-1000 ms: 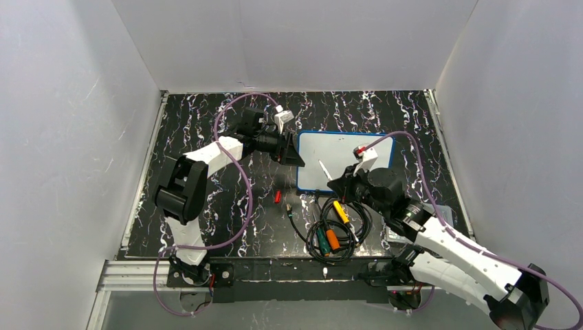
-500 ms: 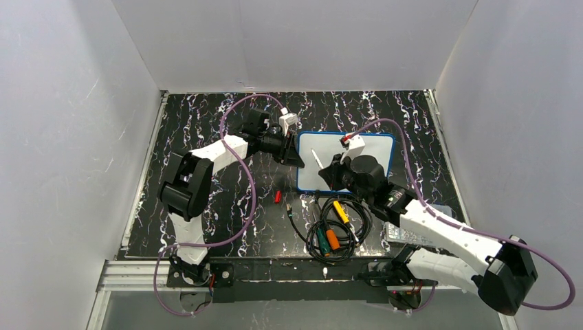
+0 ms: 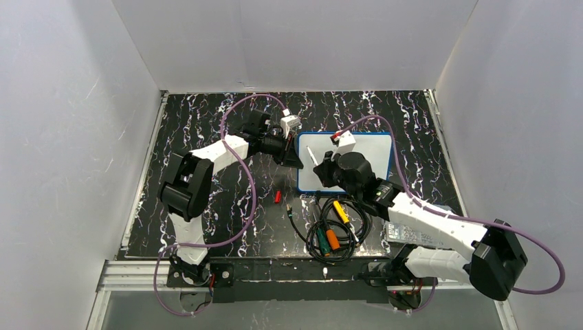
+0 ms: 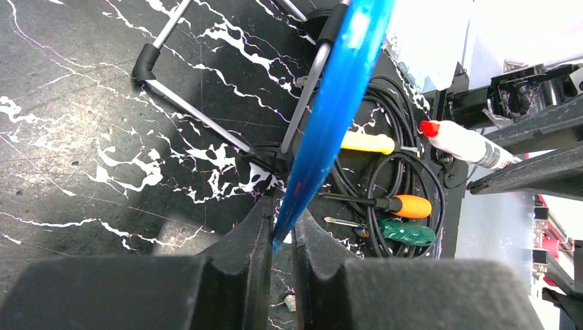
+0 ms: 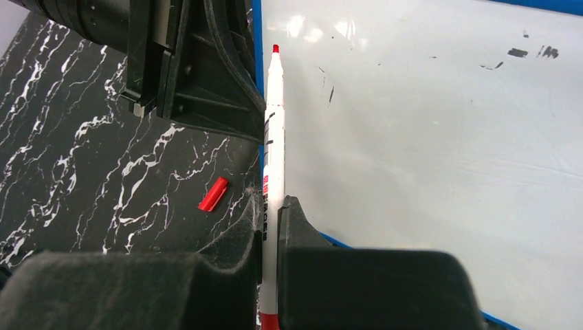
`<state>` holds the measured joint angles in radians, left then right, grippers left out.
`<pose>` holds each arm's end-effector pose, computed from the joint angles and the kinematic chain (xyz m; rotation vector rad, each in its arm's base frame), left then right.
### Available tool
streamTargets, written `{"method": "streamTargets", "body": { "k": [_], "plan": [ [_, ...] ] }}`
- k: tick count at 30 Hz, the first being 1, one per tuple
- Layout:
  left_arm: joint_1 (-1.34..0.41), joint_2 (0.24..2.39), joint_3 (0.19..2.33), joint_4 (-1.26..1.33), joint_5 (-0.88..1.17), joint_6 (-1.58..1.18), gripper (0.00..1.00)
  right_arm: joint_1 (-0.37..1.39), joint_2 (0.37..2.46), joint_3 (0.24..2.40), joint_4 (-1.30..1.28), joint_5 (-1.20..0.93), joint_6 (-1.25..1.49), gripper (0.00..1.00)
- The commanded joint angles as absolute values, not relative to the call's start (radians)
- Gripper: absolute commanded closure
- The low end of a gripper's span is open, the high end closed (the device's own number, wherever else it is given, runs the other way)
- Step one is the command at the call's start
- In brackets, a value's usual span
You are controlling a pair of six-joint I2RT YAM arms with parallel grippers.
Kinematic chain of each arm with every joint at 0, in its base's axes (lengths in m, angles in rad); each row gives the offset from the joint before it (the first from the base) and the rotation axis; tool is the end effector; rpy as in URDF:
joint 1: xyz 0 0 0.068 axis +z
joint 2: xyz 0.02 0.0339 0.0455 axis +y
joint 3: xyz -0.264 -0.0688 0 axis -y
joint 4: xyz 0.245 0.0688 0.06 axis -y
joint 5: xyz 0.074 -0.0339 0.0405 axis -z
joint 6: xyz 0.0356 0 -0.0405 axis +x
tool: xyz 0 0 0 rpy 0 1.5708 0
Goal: Write a sentence on the whiteboard
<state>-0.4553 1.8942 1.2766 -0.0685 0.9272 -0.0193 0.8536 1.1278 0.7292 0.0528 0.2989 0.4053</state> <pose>0.3577 -0.2068 0.2104 0.9713 2.0080 -1.2964 0.1772 0.1872 0.2756 -0.2300 1.9276 0.5636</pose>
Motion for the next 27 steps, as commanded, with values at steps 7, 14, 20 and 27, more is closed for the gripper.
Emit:
{"method": "streamTargets", "body": {
  "k": [7,14,20,27],
  "plan": [
    [-0.48,1.852,1.291,-0.135,0.891,0.042,1.0,0.88,1.186,0.812,0.117,0.383,0.38,0.99],
    [-0.487,1.848,1.292,-0.151,0.881,0.059,1.0,0.888,1.226,0.832,0.104,0.421,0.383,0.99],
    [-0.488,1.844,1.293,-0.153,0.879,0.064,1.0,0.892,1.244,0.841,0.082,0.45,0.391,0.99],
    [-0.488,1.84,1.295,-0.164,0.872,0.073,1.0,0.893,1.244,0.847,0.017,0.528,0.424,0.99]
  ]
}}
